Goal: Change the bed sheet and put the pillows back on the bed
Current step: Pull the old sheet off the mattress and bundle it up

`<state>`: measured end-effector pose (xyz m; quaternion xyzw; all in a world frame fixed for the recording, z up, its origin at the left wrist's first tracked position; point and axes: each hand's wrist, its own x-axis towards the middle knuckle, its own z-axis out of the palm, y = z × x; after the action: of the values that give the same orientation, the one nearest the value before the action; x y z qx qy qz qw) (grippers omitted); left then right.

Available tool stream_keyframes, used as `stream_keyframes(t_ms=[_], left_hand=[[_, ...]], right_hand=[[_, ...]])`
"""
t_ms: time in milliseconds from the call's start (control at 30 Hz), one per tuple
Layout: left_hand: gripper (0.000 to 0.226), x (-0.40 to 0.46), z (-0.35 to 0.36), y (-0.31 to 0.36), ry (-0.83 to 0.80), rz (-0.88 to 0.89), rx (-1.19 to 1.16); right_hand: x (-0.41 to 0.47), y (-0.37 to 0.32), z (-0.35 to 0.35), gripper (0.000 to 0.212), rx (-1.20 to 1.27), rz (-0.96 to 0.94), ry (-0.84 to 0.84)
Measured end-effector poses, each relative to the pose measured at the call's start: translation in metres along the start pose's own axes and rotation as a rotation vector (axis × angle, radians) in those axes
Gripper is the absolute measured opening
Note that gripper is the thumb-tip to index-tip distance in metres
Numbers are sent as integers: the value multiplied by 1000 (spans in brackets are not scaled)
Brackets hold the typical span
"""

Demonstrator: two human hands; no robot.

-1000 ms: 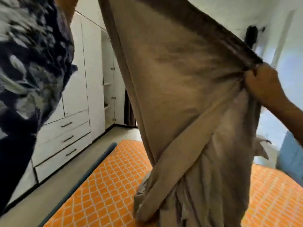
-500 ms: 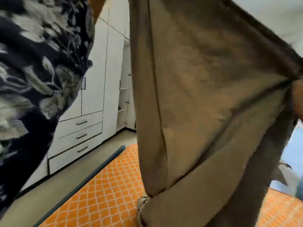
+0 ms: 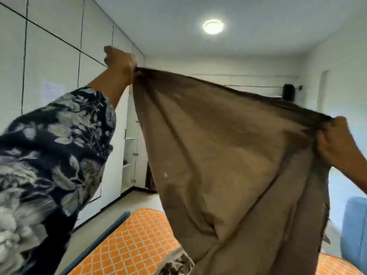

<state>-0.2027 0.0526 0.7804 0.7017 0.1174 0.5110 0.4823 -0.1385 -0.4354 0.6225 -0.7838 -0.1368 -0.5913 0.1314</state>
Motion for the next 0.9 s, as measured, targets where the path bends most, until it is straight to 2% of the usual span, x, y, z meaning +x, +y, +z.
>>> stream_keyframes(t_ms=[33, 67, 133, 167, 200, 233, 267, 333, 400, 433, 500, 633, 700, 767, 800, 900], left_hand=[[52, -9, 5, -8, -43, 26, 156], [51, -17, 7, -17, -84, 10, 179], [45, -29, 11, -43, -155, -146, 157], [40, -37, 9, -58, -179, -156, 154], [36, -42, 9, -69, -161, -166, 163], [40, -50, 9, -79, -139, -120, 154], [44, -63, 10, -84, -132, -169, 128], [44, -62, 12, -86, -179, -229, -33], [44, -55, 16, -84, -130, -234, -55], [44, -53, 17, -82, -118, -302, -85], [26, -63, 18, -72, -145, -329, -137], [11, -90, 25, -65, -210, -306, -113], [12, -100, 25, -67, -261, -249, -77], [12, -110, 28, -66, -363, -144, -8], [20, -117, 30, -63, -431, -81, 48], [29, -140, 36, -56, -602, 152, 247]], right_hand=[[-20, -2, -7, 42, 74, -24, -135], [-36, -6, -10, 37, 119, -87, -277], [-94, -14, -16, 33, 166, -268, -637], [-120, -14, -24, 32, 198, -269, -826], [-139, -7, -29, 32, 245, -260, -946], [-148, -6, -37, 31, 309, -225, -980], [-152, -2, -44, 26, 385, -162, -947], [-152, 5, -51, 9, 540, -49, -778], [-148, 13, -49, 57, 593, 33, -574], [-148, 14, -48, 74, 559, 86, -558], [-152, 9, -49, 82, 515, 138, -500], [-160, 6, -49, 72, 564, 253, -358], [-162, 15, -45, 68, 584, 335, -285], [-163, 34, -42, 66, 545, 405, -256], [-162, 46, -40, 61, 519, 436, -227], [-161, 73, -43, 38, 412, 546, -213]])
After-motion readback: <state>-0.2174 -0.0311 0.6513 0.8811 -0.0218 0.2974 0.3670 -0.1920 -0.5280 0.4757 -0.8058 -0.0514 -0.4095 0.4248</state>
